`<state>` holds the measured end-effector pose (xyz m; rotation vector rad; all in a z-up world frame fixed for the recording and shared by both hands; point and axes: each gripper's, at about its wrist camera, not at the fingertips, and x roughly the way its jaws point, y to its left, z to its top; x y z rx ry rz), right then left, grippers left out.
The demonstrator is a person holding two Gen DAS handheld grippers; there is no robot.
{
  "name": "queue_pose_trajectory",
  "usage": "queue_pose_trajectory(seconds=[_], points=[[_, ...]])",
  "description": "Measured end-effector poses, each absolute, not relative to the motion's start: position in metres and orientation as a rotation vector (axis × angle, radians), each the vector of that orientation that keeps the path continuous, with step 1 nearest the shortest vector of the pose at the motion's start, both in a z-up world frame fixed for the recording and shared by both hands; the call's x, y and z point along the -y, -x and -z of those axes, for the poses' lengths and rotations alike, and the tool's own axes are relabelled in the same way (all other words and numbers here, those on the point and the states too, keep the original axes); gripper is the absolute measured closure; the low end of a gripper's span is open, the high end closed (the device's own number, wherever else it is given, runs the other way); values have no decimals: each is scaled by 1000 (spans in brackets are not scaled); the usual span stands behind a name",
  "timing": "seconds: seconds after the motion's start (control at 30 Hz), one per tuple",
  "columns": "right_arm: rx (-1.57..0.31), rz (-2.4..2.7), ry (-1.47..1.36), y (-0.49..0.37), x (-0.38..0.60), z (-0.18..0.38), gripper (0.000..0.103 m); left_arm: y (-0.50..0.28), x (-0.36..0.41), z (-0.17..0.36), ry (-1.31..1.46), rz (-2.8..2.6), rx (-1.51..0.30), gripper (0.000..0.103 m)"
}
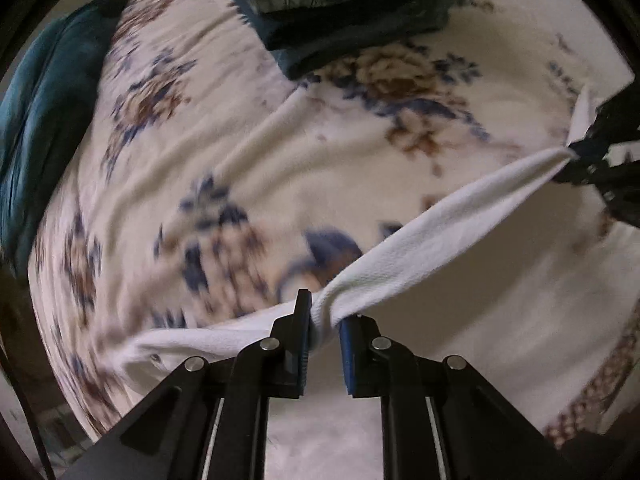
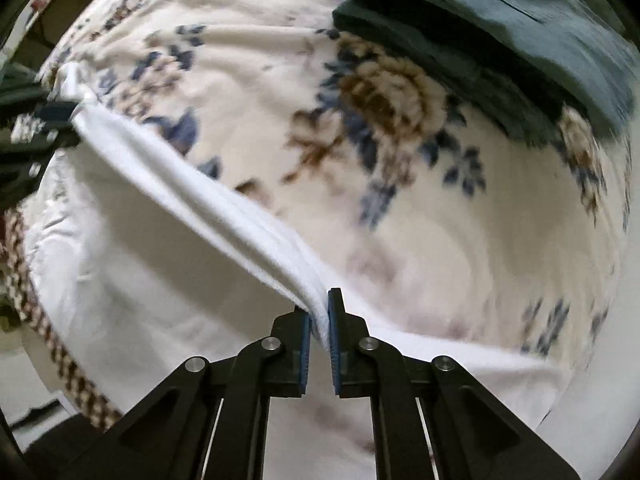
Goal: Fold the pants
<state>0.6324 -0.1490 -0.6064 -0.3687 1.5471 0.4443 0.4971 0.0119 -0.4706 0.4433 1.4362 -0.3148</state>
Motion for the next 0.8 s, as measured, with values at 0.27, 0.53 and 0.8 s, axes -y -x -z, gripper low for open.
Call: queue_pose_trajectory(seconds=[0.27, 0.53, 0.8], points=[[-1665, -452, 272, -454, 157, 565, 94, -371, -34, 506, -157, 193, -1649, 92], [-1840, -387, 220, -385, 152, 638, 86, -321, -46, 570, 66, 6, -1777, 88], [-1821, -320, 32, -403, 162, 585, 7, -316, -21, 515, 102, -107, -1691, 12]])
